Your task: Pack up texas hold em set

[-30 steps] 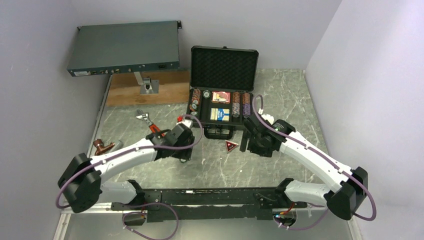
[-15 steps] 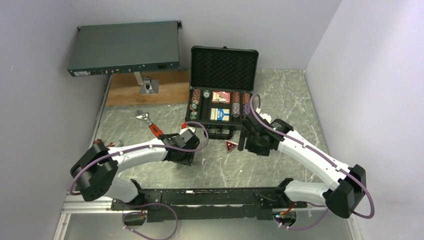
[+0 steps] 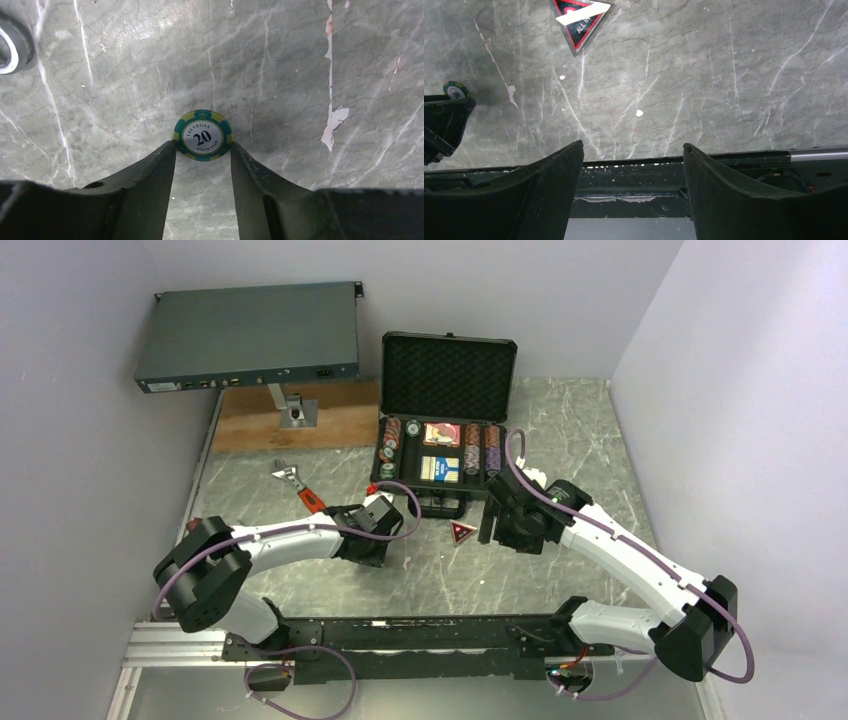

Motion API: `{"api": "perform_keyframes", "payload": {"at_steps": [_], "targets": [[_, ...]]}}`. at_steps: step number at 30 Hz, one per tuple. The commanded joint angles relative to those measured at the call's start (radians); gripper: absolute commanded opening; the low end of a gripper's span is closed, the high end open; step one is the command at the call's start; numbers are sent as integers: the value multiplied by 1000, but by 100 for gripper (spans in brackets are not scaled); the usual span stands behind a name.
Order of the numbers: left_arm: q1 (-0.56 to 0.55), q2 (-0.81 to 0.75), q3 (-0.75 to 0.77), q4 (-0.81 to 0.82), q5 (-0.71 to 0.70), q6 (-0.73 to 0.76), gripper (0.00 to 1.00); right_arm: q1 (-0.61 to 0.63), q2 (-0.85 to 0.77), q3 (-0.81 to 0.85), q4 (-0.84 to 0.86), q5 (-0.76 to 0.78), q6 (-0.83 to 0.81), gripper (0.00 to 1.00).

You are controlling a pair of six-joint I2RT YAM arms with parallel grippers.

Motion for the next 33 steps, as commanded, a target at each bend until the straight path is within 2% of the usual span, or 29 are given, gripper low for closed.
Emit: {"api": "perform_keyframes", "payload": {"at_steps": [1,12,21,25,29,33], "targets": [[14,21,16,24,-14,12,49,-1,-10,31,-16,9,9,75],[16,32,24,15,-10,25,30,-1,-14,20,-8,10,13,75],[16,-67,64,-50,-27,21,29,-2,-22,10,2,8,22,75],[16,-85,74,-69,-37,16,34,0,-20,10,4,8,20,75],[17,-70,69,-58,-40,19,58,-1,-14,14,9,6,18,75],[18,-30,70,-40,-47,39,65,-1,-10,19,3,8,14,75]]}}
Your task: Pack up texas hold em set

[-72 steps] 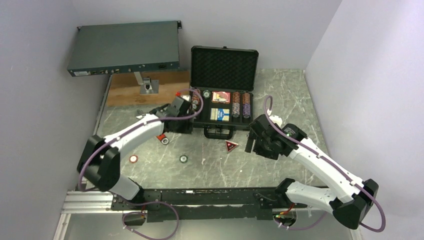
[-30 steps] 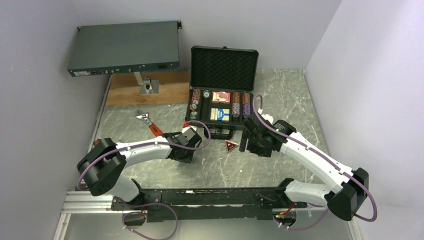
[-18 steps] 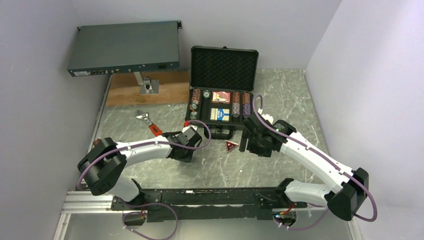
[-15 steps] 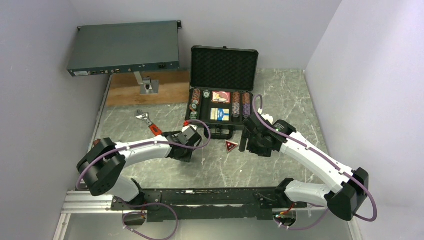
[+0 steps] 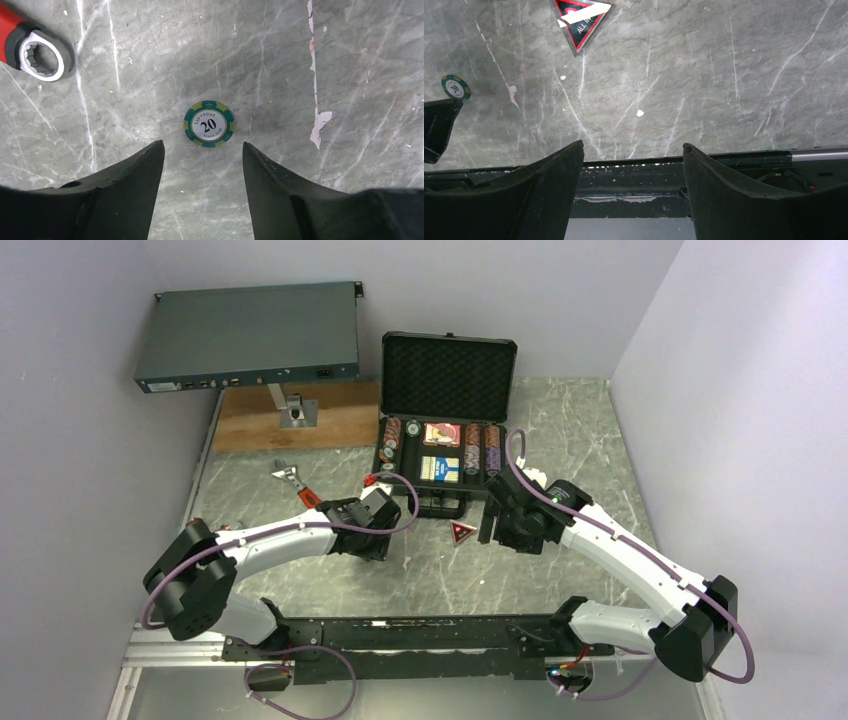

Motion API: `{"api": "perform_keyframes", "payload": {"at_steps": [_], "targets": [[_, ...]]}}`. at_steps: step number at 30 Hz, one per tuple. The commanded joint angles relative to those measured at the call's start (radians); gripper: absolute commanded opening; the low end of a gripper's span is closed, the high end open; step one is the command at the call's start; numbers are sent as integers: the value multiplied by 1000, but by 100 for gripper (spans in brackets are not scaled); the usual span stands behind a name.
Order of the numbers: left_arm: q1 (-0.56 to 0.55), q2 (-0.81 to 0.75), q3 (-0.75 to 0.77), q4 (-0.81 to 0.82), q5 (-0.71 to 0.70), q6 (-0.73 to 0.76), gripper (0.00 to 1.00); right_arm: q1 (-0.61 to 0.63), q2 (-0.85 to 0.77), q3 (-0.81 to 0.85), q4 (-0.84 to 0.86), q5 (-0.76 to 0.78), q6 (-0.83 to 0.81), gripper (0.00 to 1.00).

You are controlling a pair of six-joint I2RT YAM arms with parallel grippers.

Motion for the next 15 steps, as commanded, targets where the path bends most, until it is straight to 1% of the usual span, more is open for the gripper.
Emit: {"api": "perform_keyframes", "payload": {"at_steps": [1,5,9,10,13,15], "targets": [[9,36,24,18,-21,25,64,-1,-9,19,2,9,11,75],[25,70,26,43,-2,33,59,-1,-16,14,-4,7,12,75],[30,103,23,64,18,38,57,-1,-24,8,-8,5,15,75],[31,110,21,70,21,38,57,-1,-27,7,-8,6,15,75],[29,113,19,81,29,41,62,-1,-29,7,-12,8,15,75],[31,110,14,88,31,42,64,-1,-28,5,-13,9,14,75]]}}
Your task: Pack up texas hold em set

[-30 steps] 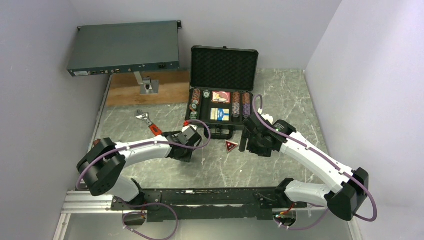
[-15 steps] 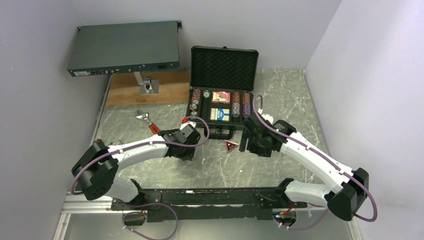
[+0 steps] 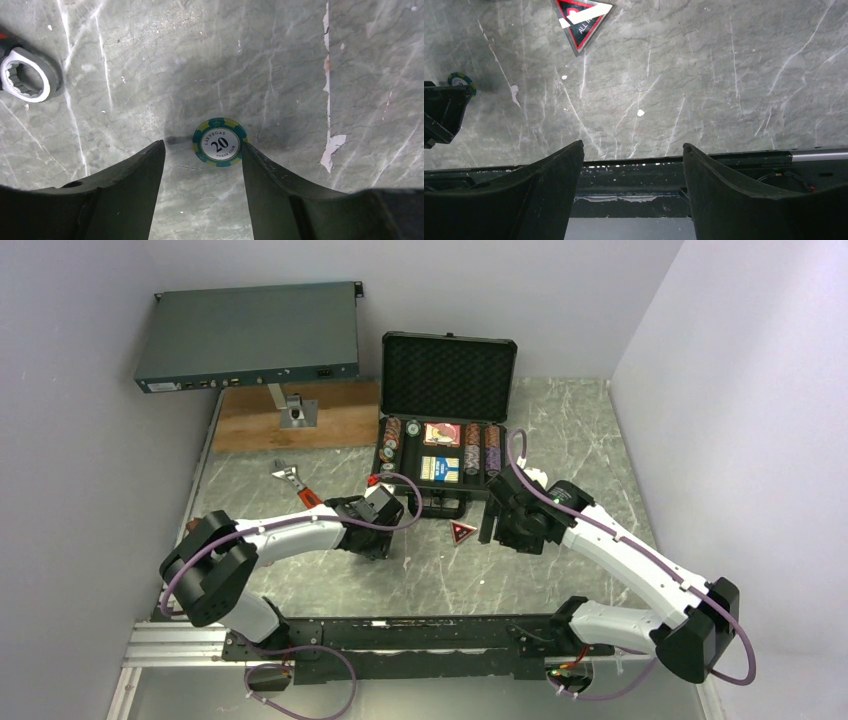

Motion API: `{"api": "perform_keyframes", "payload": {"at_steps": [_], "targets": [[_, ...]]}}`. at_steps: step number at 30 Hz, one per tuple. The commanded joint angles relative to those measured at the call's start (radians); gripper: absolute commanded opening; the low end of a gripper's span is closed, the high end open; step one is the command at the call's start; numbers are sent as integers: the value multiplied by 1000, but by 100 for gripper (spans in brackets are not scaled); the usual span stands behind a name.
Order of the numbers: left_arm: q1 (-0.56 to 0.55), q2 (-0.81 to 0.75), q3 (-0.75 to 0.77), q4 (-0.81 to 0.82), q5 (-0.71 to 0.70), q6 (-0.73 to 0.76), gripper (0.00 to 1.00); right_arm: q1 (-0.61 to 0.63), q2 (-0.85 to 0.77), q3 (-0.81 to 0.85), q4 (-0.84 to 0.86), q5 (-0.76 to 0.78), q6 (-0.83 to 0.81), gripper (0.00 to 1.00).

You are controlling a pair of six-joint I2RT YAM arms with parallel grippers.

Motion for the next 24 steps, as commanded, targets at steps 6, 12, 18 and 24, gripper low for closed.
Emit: {"api": "perform_keyframes", "payload": {"at_steps": [6,12,18,24], "targets": [[1,-30,15,21,23,7,66,-1,-21,3,-7,8,12,75],[-8,-49,26,21,20,14,67,-2,-22,-3,-2,2,12,75],[-33,-54,42,9,0,18,68,-1,-24,-6,-4,2,10,75],[-32,4,43,15,1,15,66,-2,-11,8,-7,1,-1,75]]}}
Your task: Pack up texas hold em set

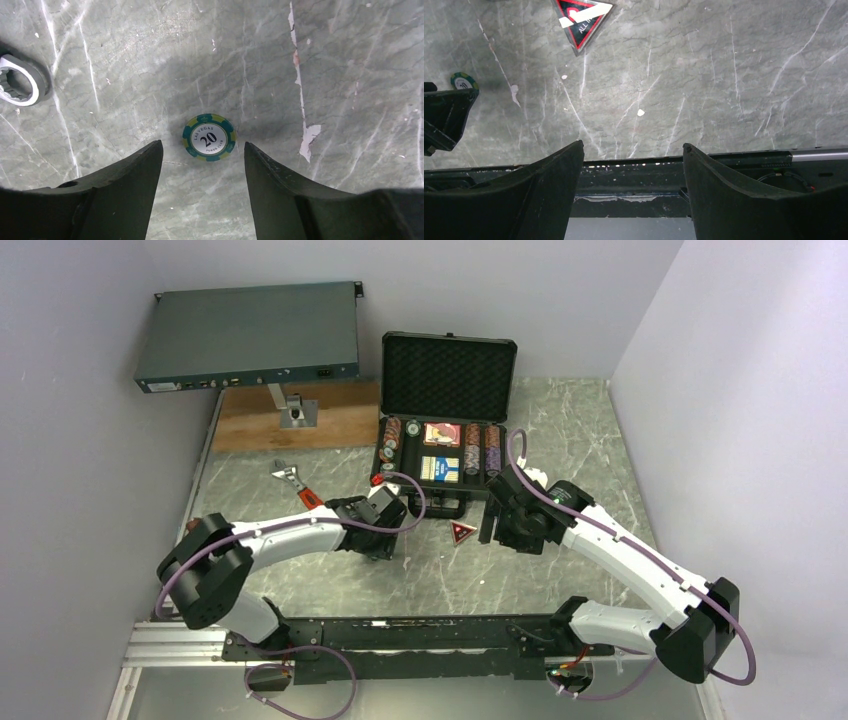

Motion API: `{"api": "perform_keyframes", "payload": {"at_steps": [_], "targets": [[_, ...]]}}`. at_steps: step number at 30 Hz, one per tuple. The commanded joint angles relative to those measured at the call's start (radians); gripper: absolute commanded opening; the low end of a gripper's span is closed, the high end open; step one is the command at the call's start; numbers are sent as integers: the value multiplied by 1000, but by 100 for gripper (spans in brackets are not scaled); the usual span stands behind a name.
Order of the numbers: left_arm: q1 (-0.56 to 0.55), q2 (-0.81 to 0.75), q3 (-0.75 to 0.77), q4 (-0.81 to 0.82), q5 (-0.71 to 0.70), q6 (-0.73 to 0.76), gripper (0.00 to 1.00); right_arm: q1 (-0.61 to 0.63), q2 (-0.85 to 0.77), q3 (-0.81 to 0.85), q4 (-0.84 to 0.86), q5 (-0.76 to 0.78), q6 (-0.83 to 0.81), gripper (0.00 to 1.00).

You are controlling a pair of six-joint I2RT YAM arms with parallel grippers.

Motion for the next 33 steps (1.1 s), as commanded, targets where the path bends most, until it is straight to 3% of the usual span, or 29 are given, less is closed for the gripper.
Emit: {"api": "perform_keyframes", "payload": {"at_steps": [1,8,19,33], "targets": [[-4,38,30,12,-12,10,65,-1,-8,9,-9,2,0,75],[-4,85,12,44,12,15,60,-1,-12,-2,-6,0,2,75],[-4,102,-4,45,11,14,38,-1,-30,-15,-10,6,12,75],[-4,9,105,-78,-10,16,35,-3,-36,-25,3,4,19,75]]}}
